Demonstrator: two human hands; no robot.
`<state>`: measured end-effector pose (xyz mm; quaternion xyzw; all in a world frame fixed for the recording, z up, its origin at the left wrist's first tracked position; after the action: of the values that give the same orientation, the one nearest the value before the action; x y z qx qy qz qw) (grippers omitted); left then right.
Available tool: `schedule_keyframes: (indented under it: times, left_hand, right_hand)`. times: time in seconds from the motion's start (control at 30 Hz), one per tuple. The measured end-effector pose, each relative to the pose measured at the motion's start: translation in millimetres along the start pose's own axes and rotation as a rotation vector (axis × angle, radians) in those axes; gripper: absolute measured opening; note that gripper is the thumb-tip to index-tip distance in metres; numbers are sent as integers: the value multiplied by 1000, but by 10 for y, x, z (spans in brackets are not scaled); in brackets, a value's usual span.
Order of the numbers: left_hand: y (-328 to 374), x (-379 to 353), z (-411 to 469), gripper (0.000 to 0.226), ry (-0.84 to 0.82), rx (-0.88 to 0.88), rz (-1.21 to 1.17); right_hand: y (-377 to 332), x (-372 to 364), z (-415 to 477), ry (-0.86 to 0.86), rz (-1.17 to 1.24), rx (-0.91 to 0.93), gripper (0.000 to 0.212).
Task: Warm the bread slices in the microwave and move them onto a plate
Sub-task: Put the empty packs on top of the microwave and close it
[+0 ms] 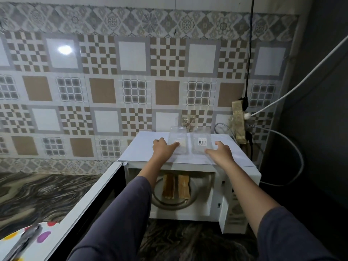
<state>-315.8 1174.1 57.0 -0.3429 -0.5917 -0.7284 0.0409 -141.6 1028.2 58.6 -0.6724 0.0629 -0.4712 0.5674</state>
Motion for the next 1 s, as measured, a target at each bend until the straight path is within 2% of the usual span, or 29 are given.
schedule_keyframes:
  times: [0.3, 0.47, 0.67, 0.77, 0.83, 0.9, 1.0]
  left_hand:
    - [-15, 633, -1160, 57, 138, -32, 9]
    - [-278, 1277, -2072, 50, 306, -51, -31]
    - [-846, 2070, -3086, 39, 466, 25, -22]
    - [-1118, 2475, -3449, 19, 541, 44, -5]
    - [-1417, 2608, -3586, 25, 549, 80, -40]
    - [-1763, 2593, -3636, 16, 505, 103, -157]
    - [-2159, 2263, -3655, 16, 332, 142, -297]
  right_hand:
    - [-85, -8, -1015, -90, -68, 61, 56]
    - [-425, -427, -1827, -140, -168, 295, 44]
    - [-1019, -1102, -2843, -259, -65, 538, 35]
    - [-1384, -1369, -3314, -301, -32, 661, 33]
    - [-1581, -1557, -3590, -334, -19, 725, 33]
    - [-1710, -1770, -3820, -376, -24, 766, 35]
    - [-1725, -2136, -4036, -420, -77, 777, 35]
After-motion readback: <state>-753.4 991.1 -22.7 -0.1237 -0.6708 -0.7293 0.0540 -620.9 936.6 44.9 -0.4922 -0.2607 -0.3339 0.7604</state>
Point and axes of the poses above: each hand's wrist, its own z-axis towards the middle knuckle, its own x-axis out of the back of the hand, y = z × x, the point moved 10 cm from there along z, towards the middle knuckle, and after that the axes turned 3 degrees about -y, right-handed, at the moved point
